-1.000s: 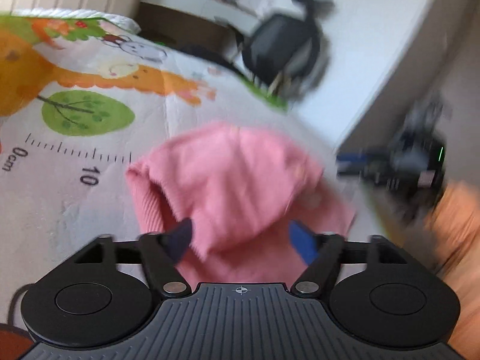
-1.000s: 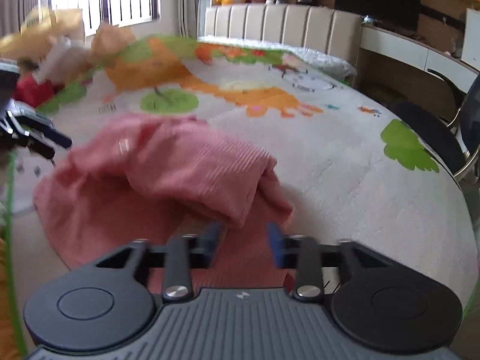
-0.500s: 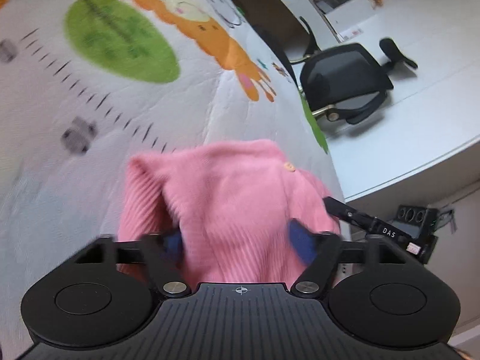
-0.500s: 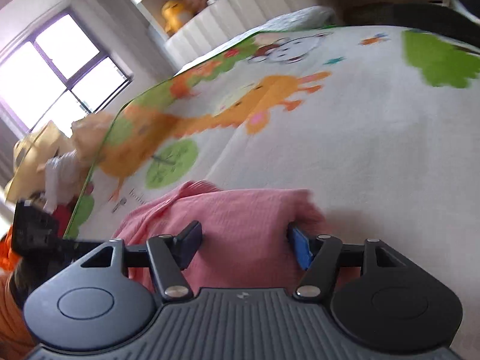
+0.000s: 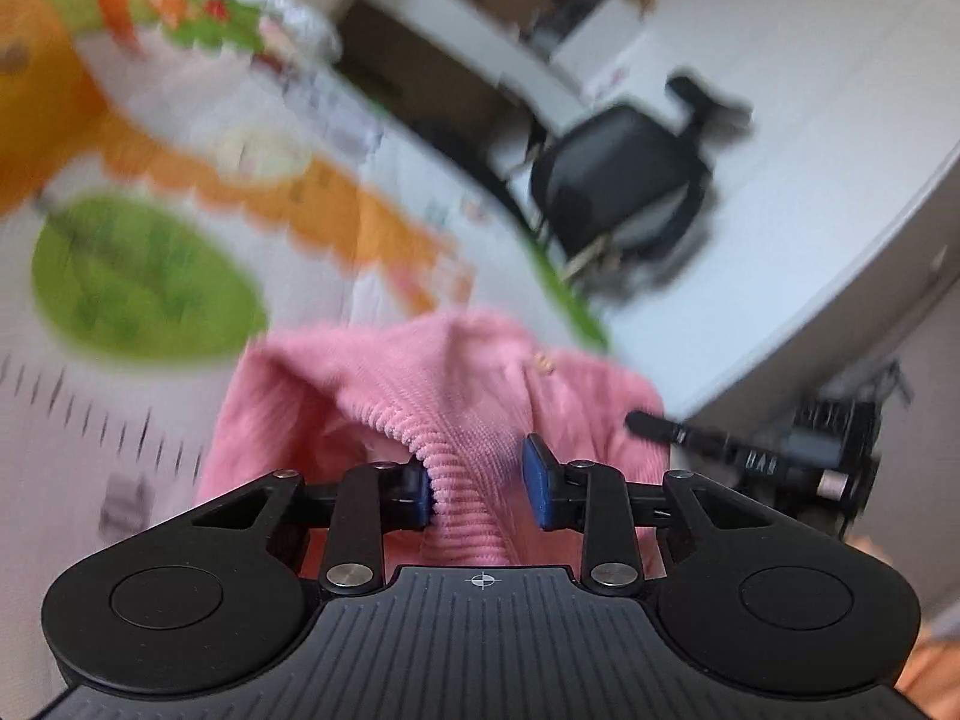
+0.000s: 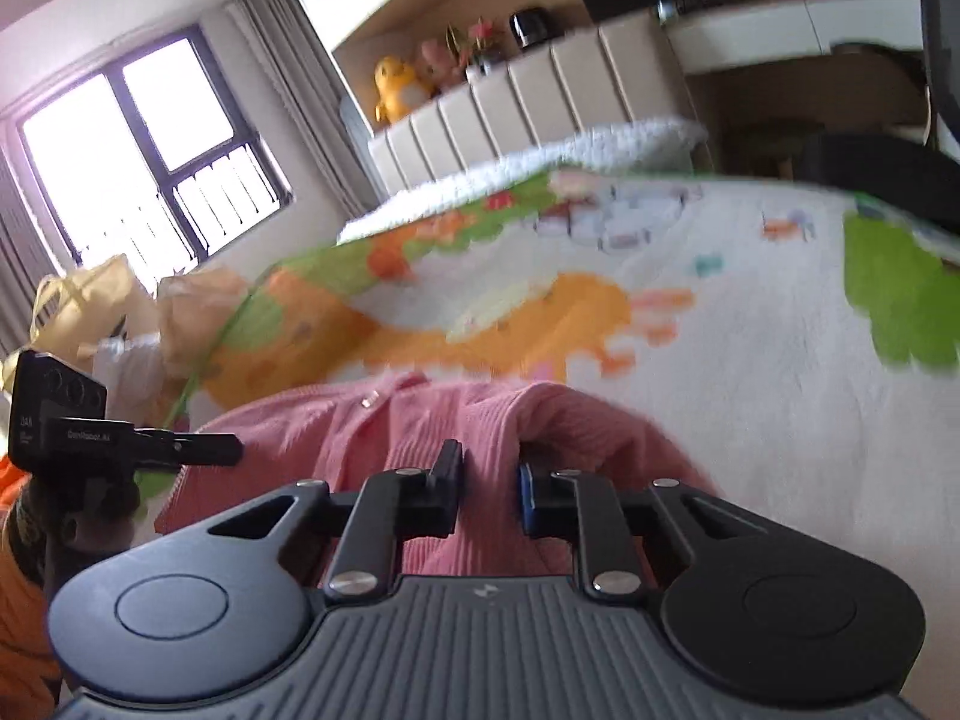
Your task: Fold clothes
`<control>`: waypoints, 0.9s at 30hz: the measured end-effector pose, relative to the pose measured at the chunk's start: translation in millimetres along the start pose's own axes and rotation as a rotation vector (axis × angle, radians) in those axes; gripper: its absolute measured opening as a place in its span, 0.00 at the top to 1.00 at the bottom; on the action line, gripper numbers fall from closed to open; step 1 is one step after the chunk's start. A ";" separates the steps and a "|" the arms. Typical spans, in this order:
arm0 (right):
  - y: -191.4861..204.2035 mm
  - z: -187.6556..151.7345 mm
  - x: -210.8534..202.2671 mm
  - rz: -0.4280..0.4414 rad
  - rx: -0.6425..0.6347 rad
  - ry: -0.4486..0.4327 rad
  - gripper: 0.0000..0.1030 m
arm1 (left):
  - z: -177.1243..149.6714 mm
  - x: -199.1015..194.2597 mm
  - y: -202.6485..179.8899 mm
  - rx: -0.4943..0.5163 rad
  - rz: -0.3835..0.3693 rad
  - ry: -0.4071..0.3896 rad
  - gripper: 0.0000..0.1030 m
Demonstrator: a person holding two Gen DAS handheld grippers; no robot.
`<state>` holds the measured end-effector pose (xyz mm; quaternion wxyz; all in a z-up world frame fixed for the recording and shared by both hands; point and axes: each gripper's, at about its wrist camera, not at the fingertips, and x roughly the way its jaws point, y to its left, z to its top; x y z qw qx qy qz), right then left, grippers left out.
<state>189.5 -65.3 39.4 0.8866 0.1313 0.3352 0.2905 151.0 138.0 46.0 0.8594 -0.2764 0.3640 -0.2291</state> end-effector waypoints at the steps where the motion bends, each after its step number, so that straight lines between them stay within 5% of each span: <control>1: -2.0 -10.3 -0.1 -0.016 -0.002 0.030 0.82 | -6.2 1.7 1.9 -0.004 0.003 0.019 0.69; 3: -6.9 -29.2 0.1 -0.038 0.002 0.074 0.80 | -18.7 5.0 5.6 -0.013 0.008 0.057 0.64; 8: -15.8 -50.6 5.7 -0.009 0.025 0.091 0.44 | -49.8 13.3 14.9 -0.035 0.022 0.151 0.30; 10: -8.5 -54.2 11.1 0.002 -0.022 0.100 0.41 | -54.7 17.2 12.2 -0.026 0.027 0.170 0.32; 12: 5.9 -55.2 15.0 -0.010 -0.094 0.107 0.50 | -49.2 16.7 2.1 0.005 0.007 0.153 0.46; 13: 15.0 -54.9 15.0 -0.019 -0.140 0.107 0.64 | -45.4 15.1 -3.8 0.024 -0.011 0.139 0.58; 16: 28.4 -44.1 -8.8 0.036 -0.165 0.051 0.85 | -34.8 -3.0 -22.8 0.091 -0.078 0.061 0.62; 22: 34.3 -37.9 -32.7 0.049 -0.173 0.024 0.85 | -42.5 -14.0 -34.2 0.138 -0.053 0.078 0.62; 27: 11.5 -65.6 -11.4 -0.032 -0.108 0.147 0.80 | -57.5 -0.5 -12.8 0.126 0.143 0.187 0.53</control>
